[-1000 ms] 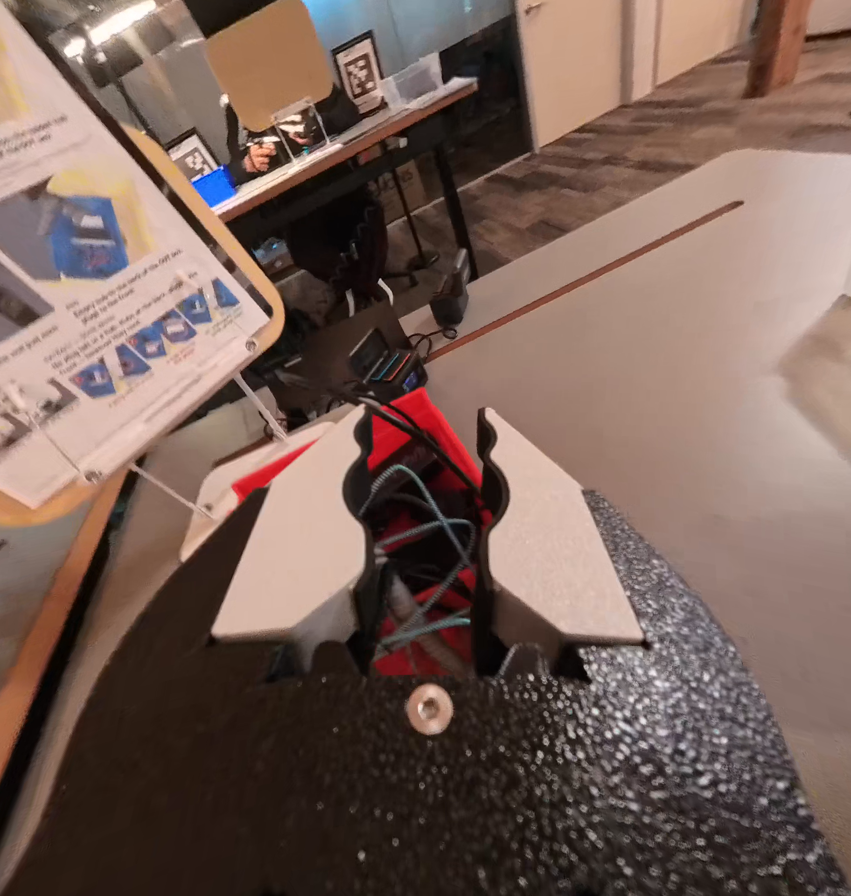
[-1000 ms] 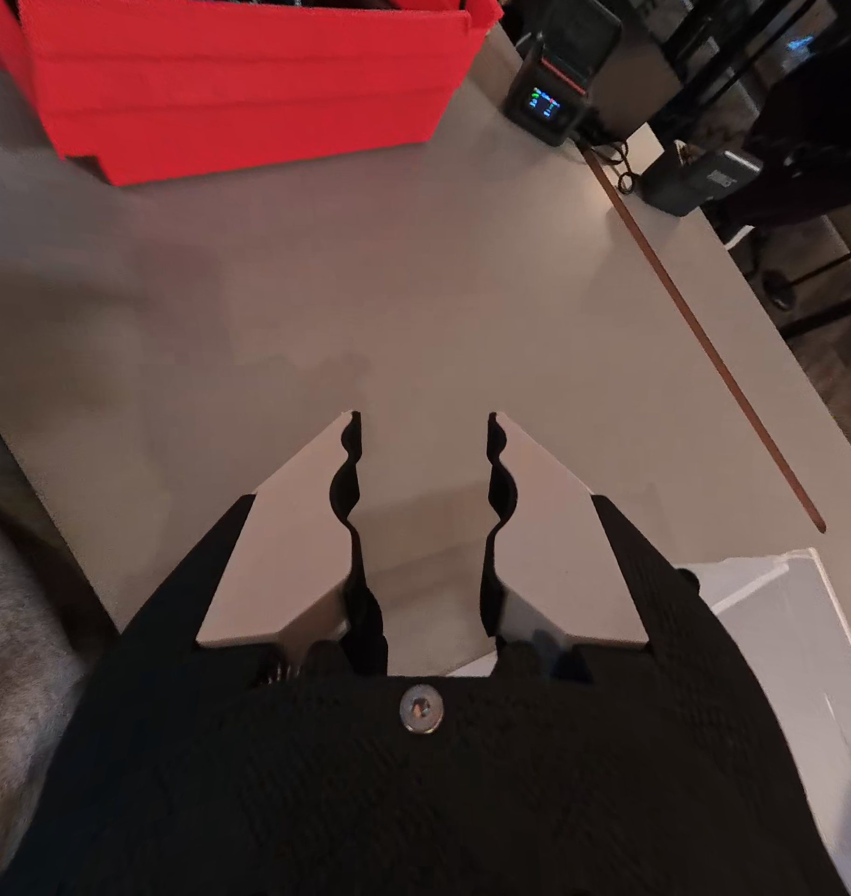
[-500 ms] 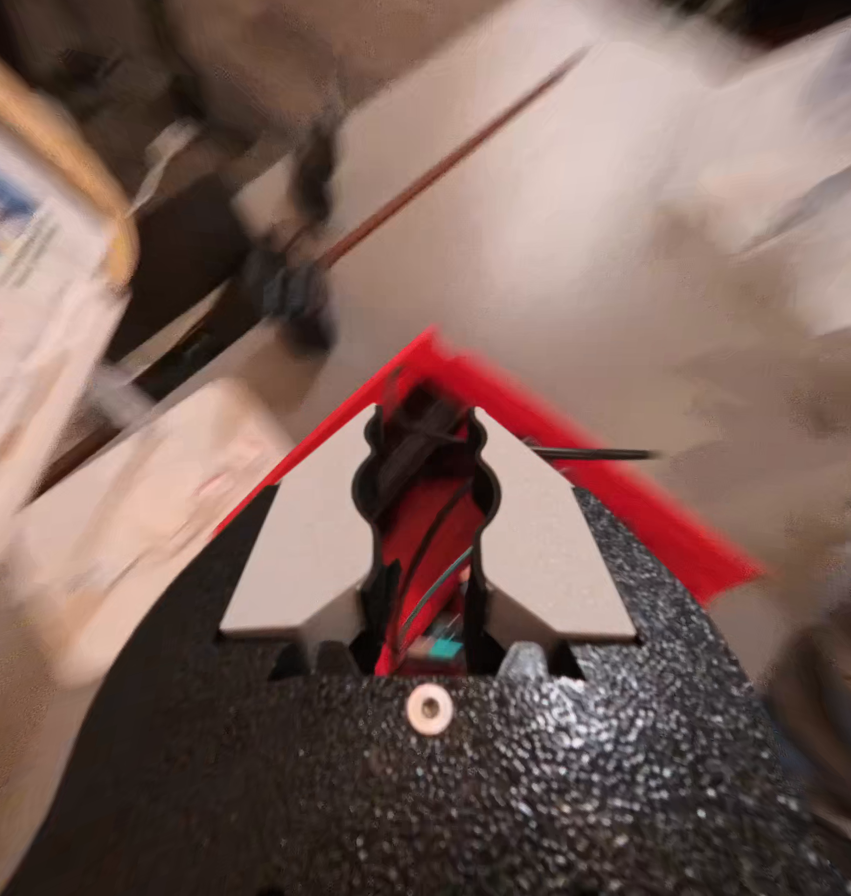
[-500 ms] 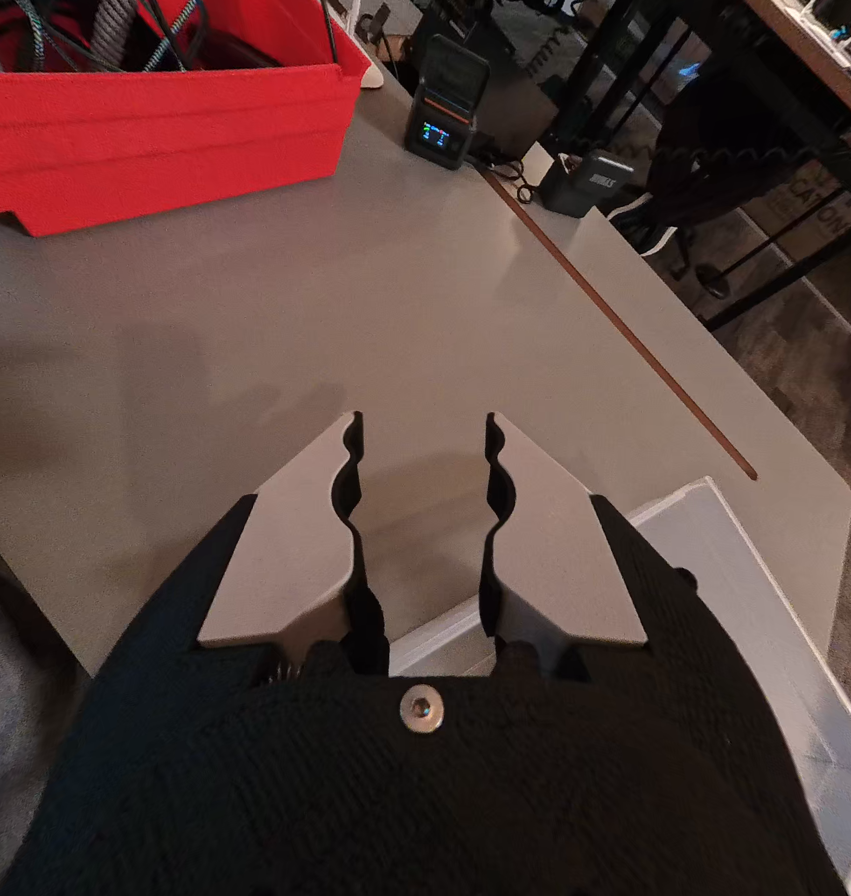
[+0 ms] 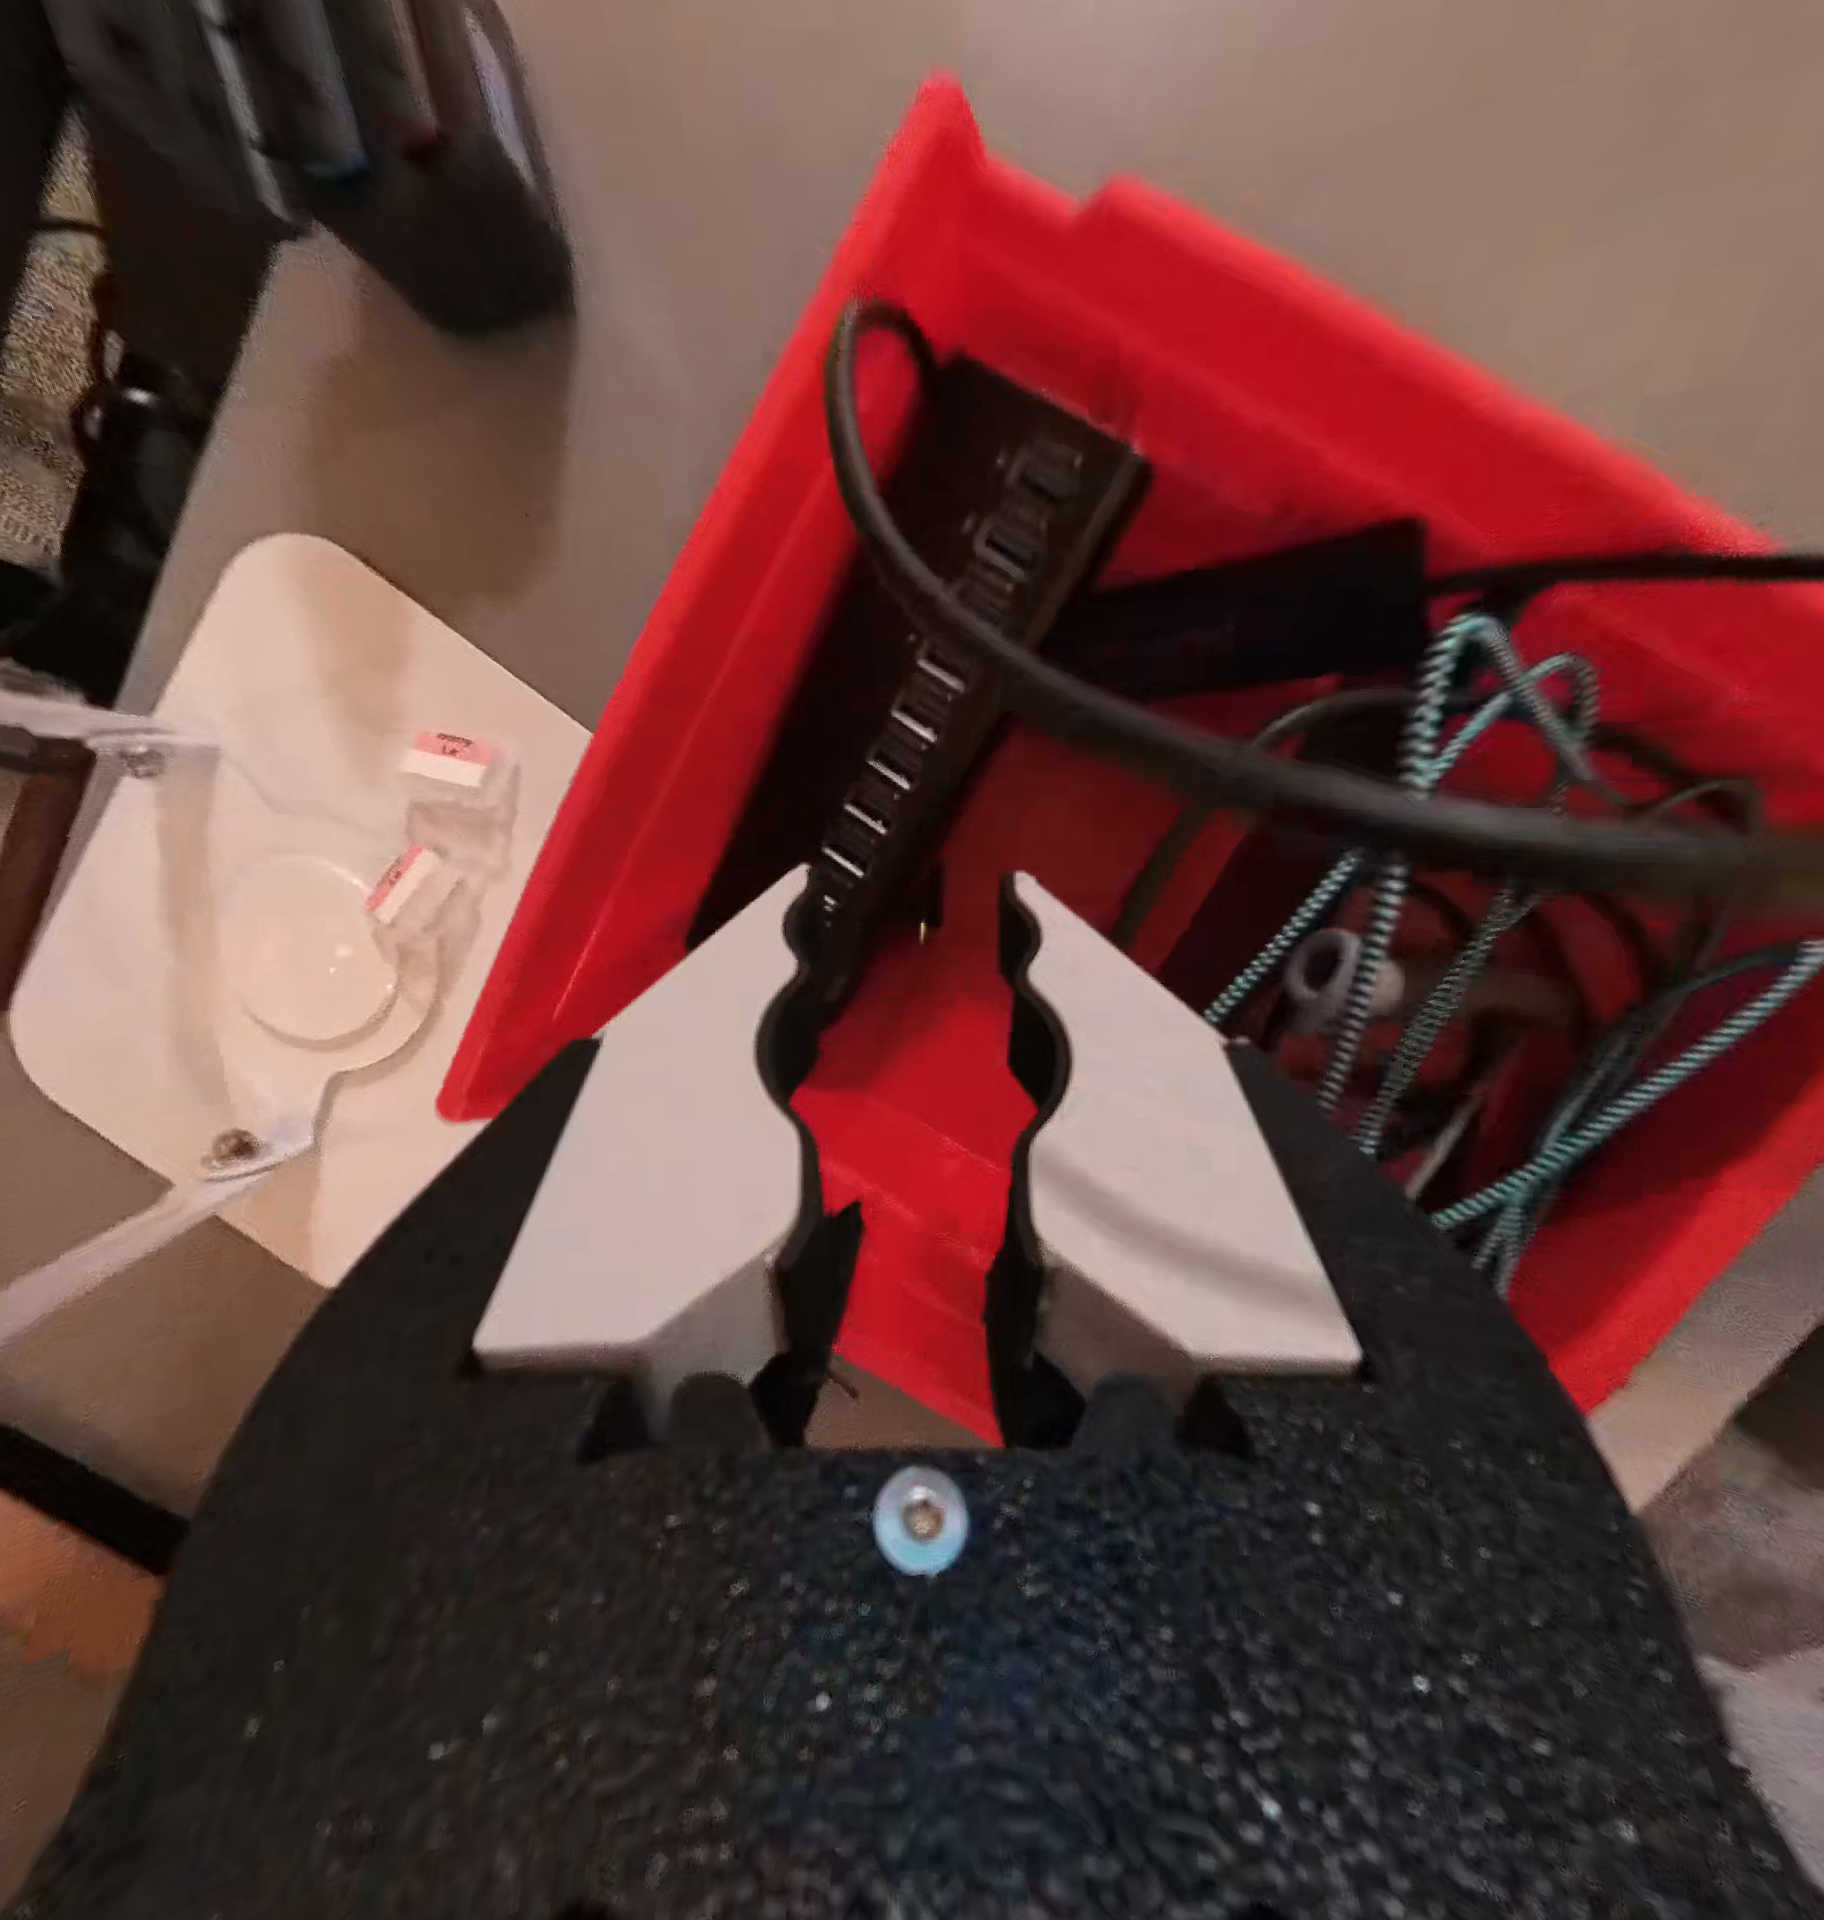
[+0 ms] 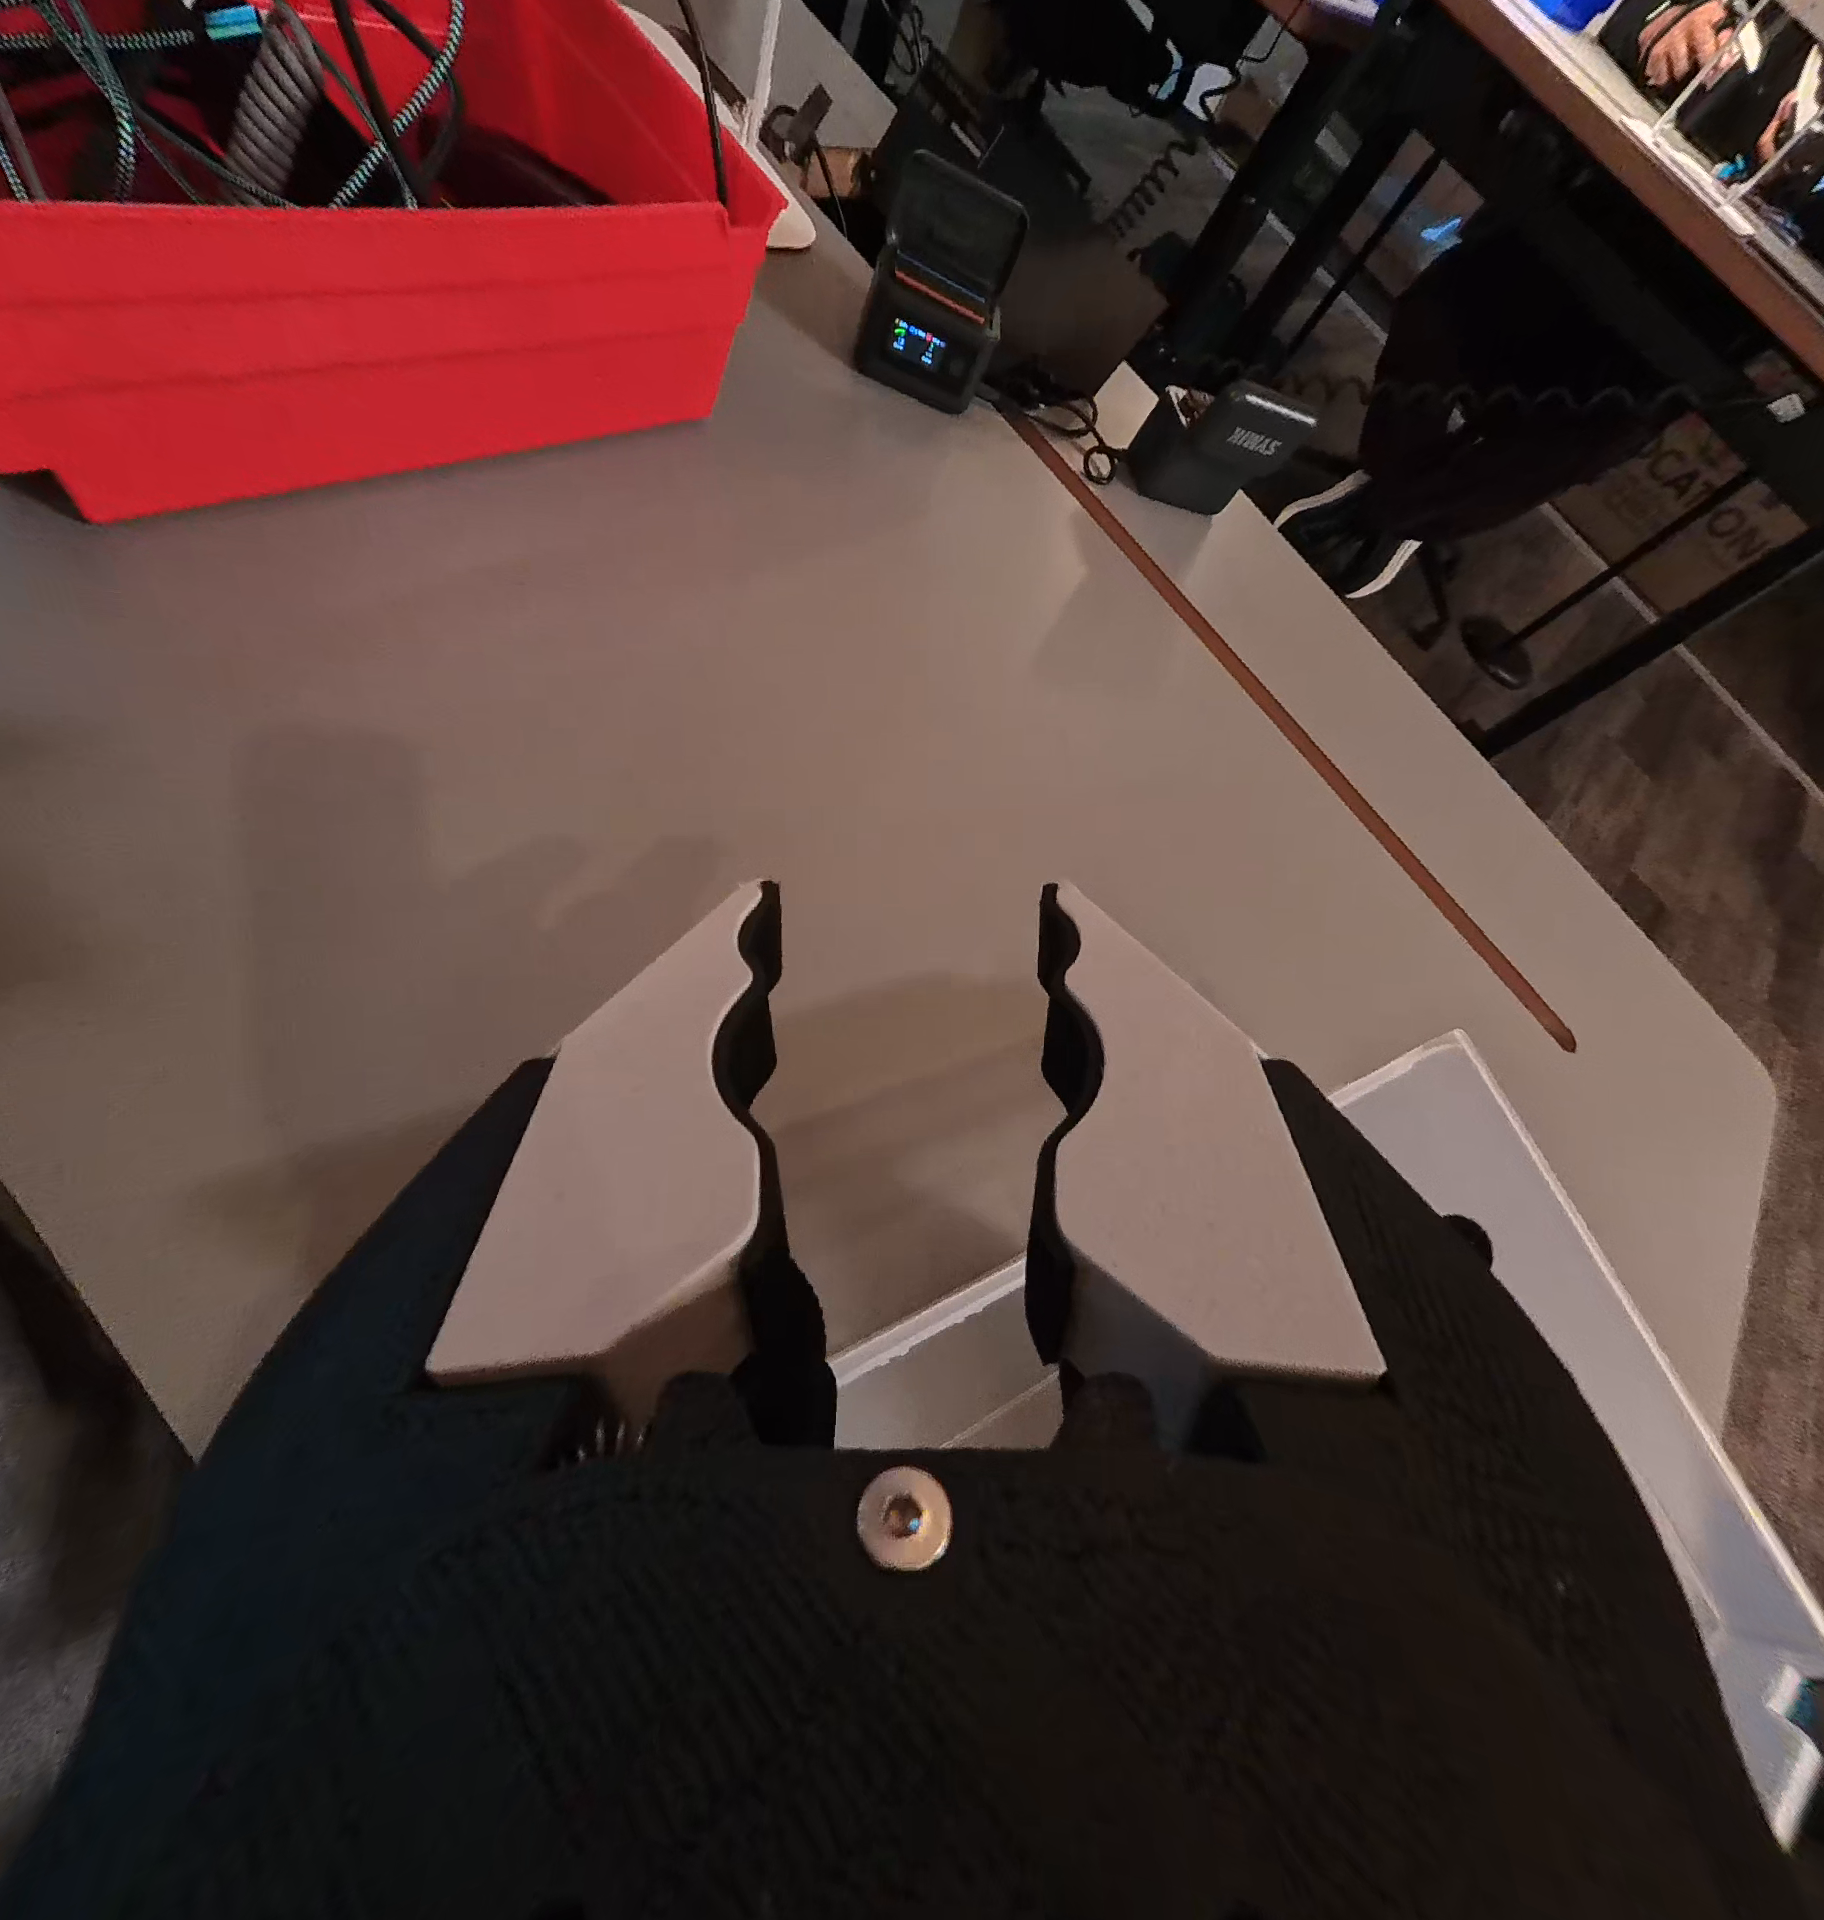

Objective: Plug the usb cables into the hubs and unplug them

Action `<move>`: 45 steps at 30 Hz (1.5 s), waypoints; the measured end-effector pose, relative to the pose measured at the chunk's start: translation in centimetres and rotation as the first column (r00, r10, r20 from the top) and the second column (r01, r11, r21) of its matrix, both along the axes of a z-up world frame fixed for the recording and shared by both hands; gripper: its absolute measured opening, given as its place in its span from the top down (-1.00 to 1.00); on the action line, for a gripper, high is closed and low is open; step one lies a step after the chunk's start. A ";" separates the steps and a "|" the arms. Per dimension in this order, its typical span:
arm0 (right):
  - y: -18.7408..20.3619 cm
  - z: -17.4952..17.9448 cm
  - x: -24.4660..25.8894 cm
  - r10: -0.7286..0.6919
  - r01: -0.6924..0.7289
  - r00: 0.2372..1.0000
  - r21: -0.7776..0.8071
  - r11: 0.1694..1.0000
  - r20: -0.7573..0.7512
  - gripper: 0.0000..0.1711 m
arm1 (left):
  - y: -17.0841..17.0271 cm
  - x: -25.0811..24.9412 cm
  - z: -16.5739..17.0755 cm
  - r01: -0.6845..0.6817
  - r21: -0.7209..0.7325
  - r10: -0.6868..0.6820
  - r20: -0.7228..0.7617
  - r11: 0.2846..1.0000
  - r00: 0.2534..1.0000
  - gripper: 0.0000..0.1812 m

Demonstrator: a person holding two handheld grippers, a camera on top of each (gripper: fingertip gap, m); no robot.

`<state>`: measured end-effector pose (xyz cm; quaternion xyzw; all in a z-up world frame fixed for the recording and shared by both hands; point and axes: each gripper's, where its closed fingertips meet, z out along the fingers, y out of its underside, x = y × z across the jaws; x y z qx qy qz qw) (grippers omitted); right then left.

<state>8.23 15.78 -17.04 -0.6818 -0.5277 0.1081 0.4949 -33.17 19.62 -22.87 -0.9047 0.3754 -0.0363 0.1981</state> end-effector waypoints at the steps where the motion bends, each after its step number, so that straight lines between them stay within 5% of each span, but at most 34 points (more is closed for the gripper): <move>1: 0.0 -0.1 0.0 0.003 -0.003 1.000 -0.002 1.000 0.005 0.43 | 0.2 0.0 -0.9 0.028 -0.012 -0.029 -0.051 1.000 0.998 0.64; 10: 0.1 -1.6 -0.4 0.026 -0.025 0.998 -0.031 0.999 0.052 0.42 | 2.7 1.5 -5.3 0.144 0.001 -0.141 -0.225 0.990 0.964 0.29; 23: -0.6 -2.6 -1.3 0.075 -0.071 0.994 -0.047 0.996 0.083 0.43 | 3.7 2.2 -6.9 0.330 0.174 -0.211 -0.483 0.928 0.850 0.49; 29: -0.7 -2.1 -1.2 0.078 -0.075 0.995 -0.040 0.996 0.069 0.43 | 4.7 0.0 -1.8 0.364 0.455 0.025 -0.651 0.813 0.759 0.92; 33: -1.1 -2.0 -1.5 0.098 -0.095 0.993 -0.042 0.995 0.065 0.43 | 4.6 -0.8 -3.9 0.302 0.387 0.008 -0.627 0.871 0.779 1.00; 36: -1.3 -2.0 -1.5 0.101 -0.099 0.991 -0.034 0.995 0.084 0.43 | 4.9 -0.5 -4.1 0.274 0.375 -0.005 -0.582 0.886 0.813 0.82; 41: -1.6 -1.8 -1.4 0.114 -0.112 0.990 -0.032 0.993 0.080 0.43 | 4.2 1.5 -3.9 0.207 0.299 -0.112 -0.307 0.931 0.945 0.57; 45: -1.6 -2.1 -1.2 0.117 -0.114 0.989 -0.039 0.993 0.092 0.43 | 3.1 -0.4 -4.8 0.170 0.118 -0.125 -0.321 0.978 0.939 0.48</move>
